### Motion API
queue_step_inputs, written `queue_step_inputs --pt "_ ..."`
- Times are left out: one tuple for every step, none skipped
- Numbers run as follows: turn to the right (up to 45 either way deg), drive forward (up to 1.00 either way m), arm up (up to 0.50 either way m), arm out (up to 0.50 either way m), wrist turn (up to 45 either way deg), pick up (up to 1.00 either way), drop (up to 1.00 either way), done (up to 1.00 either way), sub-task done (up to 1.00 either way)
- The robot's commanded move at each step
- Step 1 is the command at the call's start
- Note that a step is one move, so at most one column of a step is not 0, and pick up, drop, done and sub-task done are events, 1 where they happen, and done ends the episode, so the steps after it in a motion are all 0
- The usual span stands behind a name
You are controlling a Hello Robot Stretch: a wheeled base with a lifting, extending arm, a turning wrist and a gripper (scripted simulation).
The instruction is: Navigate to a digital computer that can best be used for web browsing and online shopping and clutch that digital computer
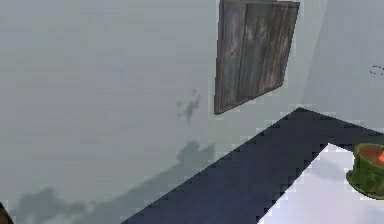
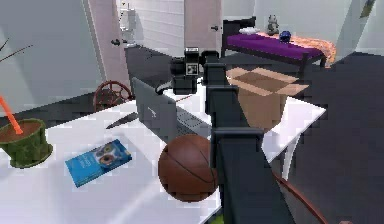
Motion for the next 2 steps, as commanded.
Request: queue_step_inputs --pt "0.0 0.00 0.00 0.00 0.0 1.00 0.00 0.00 0.00" --pt "0.0 0.00 0.00 0.00 0.0 0.00 0.00 1.00 0.00"
